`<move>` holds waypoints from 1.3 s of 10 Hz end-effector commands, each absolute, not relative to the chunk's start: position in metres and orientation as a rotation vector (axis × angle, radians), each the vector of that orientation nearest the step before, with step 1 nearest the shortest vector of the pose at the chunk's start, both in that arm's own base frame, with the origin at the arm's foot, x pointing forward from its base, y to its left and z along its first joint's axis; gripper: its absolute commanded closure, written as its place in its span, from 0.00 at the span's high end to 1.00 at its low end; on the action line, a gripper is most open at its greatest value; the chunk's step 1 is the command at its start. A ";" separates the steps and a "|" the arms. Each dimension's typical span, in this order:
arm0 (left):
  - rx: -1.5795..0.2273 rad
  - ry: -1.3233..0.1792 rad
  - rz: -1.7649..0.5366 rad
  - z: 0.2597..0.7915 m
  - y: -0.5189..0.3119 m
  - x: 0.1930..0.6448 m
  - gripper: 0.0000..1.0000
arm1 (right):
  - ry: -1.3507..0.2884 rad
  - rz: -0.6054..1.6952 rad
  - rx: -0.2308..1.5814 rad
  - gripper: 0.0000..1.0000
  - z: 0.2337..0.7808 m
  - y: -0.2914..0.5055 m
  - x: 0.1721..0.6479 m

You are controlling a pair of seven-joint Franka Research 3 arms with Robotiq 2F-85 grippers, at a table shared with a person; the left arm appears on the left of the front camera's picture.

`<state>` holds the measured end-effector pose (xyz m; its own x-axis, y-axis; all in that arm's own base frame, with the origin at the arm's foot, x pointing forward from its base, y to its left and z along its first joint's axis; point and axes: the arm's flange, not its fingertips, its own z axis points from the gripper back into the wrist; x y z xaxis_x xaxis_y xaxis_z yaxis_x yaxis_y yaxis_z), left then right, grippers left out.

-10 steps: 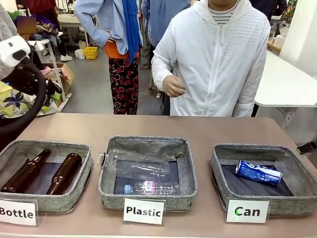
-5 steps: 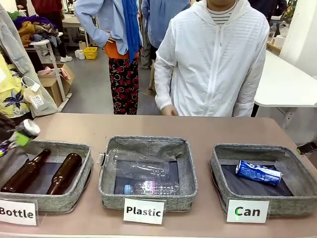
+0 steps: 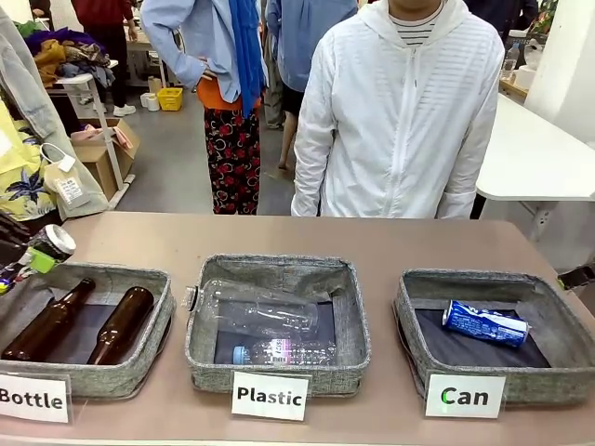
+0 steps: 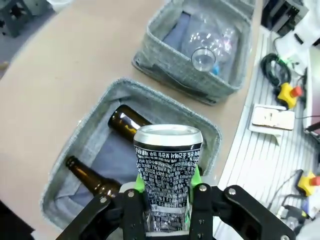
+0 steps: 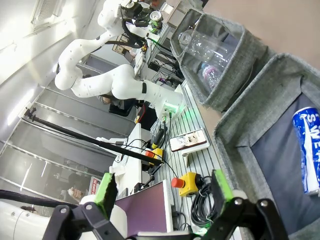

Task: Sort the can waste into the basket.
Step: Pick up the can waste from the table and place it in the right Fabric basket.

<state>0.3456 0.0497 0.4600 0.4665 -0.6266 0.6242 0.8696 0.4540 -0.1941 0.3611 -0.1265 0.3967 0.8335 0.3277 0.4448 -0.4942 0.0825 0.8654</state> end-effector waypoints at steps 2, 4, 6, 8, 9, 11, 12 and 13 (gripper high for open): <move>-0.557 -0.667 -1.188 0.491 -0.043 0.338 0.35 | -0.049 0.528 1.111 1.00 0.432 -0.139 0.328; -0.506 -0.743 -1.483 0.550 -0.149 0.315 0.35 | -0.202 0.311 0.970 1.00 0.445 -0.192 0.288; -0.479 -0.784 -1.584 0.579 -0.268 0.305 0.35 | -0.353 0.065 0.961 1.00 0.441 -0.249 0.244; -0.391 -0.810 -1.731 0.572 -0.405 0.310 0.35 | -0.534 -0.097 1.032 1.00 0.429 -0.281 0.199; -0.382 -0.852 -1.789 0.556 -0.457 0.308 0.35 | -0.625 -0.103 1.077 1.00 0.423 -0.295 0.186; -0.417 -0.858 -1.850 0.528 -0.534 0.310 0.35 | -0.432 -0.021 0.979 1.00 0.435 -0.287 0.201; -0.440 -0.837 -1.850 0.512 -0.569 0.318 0.35 | -0.432 -0.021 0.979 1.00 0.435 -0.287 0.201; -0.450 -0.785 -1.842 0.496 -0.595 0.326 0.35 | -0.432 -0.021 0.979 1.00 0.435 -0.287 0.201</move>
